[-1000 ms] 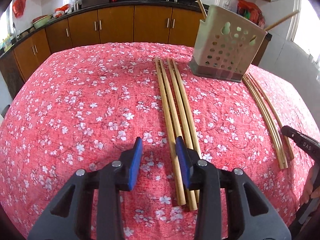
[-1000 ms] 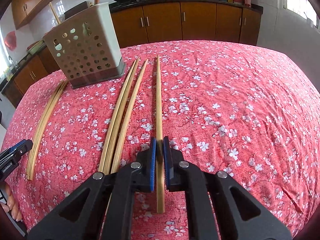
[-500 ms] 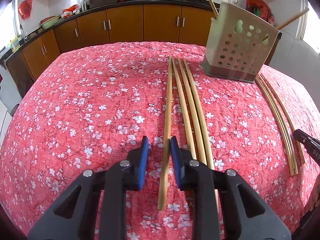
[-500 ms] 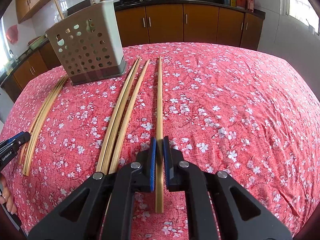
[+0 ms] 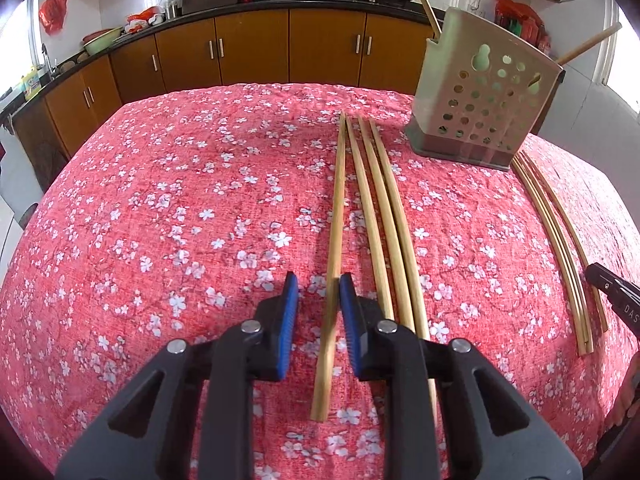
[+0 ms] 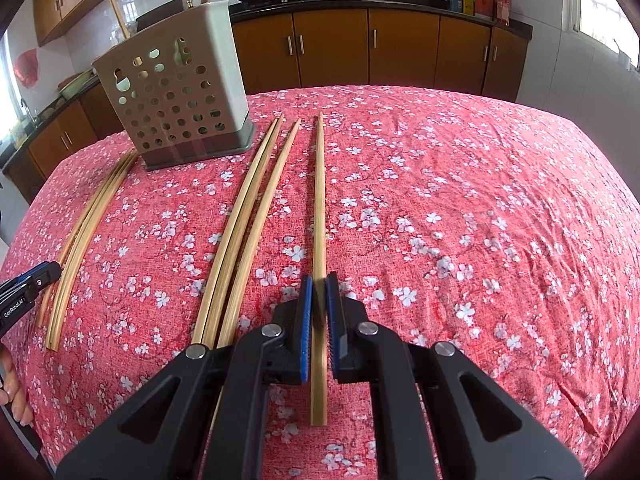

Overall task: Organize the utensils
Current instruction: 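Grasp a chopstick with the right tool while the left tool grasps another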

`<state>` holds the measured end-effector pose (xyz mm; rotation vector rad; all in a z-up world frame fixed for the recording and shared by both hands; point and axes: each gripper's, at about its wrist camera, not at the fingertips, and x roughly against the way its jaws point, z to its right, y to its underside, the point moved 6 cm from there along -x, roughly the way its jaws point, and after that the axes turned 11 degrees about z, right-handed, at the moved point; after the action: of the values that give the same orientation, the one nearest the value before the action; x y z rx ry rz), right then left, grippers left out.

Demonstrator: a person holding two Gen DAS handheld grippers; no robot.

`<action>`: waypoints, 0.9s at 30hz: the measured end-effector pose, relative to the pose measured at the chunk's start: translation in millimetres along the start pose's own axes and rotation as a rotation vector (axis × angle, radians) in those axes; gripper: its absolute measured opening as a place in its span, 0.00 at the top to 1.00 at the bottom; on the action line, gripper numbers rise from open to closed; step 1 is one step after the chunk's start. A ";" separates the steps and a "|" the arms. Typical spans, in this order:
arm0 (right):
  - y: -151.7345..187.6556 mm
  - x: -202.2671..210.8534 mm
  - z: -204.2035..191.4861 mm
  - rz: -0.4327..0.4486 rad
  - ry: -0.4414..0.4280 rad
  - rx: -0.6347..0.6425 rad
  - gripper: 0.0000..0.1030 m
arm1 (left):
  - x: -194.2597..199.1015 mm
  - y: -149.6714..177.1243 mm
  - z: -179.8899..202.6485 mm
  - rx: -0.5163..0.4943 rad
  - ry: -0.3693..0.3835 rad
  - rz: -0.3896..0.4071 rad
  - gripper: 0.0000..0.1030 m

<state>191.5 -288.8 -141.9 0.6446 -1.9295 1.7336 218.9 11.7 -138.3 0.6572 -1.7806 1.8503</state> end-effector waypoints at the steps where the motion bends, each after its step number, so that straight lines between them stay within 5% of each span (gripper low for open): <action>1: 0.0 -0.2 0.8 0.000 -0.003 -0.004 0.92 | -0.1 -0.1 -0.9 0.005 -0.002 0.000 0.82; 7: -1.9 -2.7 4.1 0.004 0.001 -0.027 0.92 | -1.2 -0.5 -5.4 0.018 -0.012 0.000 0.89; 27: -1.4 -3.7 4.4 0.007 0.006 -0.028 0.92 | -2.5 -1.6 -14.1 0.074 0.015 0.003 0.90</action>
<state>195.1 -293.2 -143.6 0.6217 -1.9510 1.7075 221.8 25.9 -139.1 0.6670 -1.7116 1.9258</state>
